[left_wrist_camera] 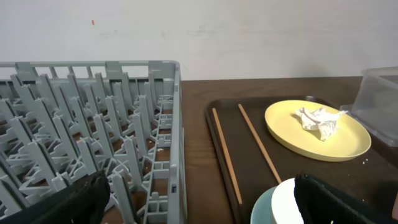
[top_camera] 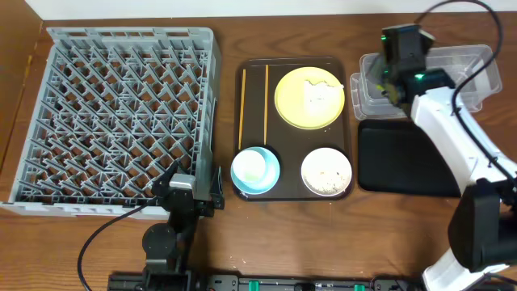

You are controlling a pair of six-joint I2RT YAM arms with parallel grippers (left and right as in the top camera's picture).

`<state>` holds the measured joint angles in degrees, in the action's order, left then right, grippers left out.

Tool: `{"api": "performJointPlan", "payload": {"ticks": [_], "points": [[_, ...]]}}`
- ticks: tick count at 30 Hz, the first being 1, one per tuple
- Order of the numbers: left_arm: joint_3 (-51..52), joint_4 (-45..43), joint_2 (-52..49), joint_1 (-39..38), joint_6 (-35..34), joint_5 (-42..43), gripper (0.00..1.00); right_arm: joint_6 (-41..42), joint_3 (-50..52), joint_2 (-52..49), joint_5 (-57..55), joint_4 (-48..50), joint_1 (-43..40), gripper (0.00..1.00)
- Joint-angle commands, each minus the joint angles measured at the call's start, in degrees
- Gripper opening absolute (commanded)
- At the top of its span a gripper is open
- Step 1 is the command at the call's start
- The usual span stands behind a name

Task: Sort waste into correct bins and load items into the dishwasher
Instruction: 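Carry wrapper and tissue with right gripper into clear plastic bin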

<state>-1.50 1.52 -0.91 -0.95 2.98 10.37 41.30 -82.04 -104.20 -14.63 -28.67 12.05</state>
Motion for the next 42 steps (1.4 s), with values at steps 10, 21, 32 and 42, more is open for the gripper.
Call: {"api": "performJointPlan", "payload": {"ticks": [10,21,32,42], "points": [[1.3,1.4,0.3,0.2,-0.2,0.8,0.95,-9.6,-0.4,-2.4,27.0,10.1,-5.1,0.59],[1.3,1.4,0.3,0.2,-0.2,0.8,0.95,-35.6,-0.2,-9.2,5.0,12.4,16.8,0.55],[1.3,1.4,0.3,0.2,-0.2,0.8,0.95,-34.9,-0.3,-22.7,0.1,21.4,16.9,0.03],[1.3,1.4,0.3,0.2,-0.2,0.8,0.95,-19.2,-0.4,-3.2,6.6,13.2,10.6,0.01]]}}
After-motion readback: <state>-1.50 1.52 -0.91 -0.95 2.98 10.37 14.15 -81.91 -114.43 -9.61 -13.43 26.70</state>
